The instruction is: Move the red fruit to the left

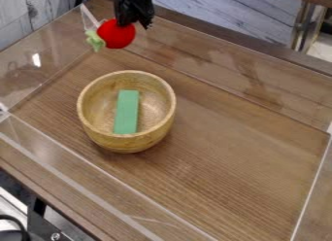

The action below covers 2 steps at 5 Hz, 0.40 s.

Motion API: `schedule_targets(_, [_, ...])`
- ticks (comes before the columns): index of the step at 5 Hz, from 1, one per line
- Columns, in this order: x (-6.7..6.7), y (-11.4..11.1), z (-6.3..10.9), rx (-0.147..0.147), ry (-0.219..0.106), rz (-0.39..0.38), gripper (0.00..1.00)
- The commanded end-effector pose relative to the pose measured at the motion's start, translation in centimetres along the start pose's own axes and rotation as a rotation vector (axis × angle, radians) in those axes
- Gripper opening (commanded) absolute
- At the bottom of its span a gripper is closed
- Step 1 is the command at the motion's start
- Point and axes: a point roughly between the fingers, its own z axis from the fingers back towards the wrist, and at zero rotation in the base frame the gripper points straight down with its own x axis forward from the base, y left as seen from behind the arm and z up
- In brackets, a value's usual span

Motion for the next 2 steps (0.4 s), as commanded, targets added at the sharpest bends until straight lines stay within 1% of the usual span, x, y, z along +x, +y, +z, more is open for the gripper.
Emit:
schedule_targets(1, [0.7, 1.3, 0.8, 0.024, -0.06, -0.027, 0.0])
schedule_targets(2, [0.8, 0.1, 0.4, 0.013, -0.054, -0.017, 0.0])
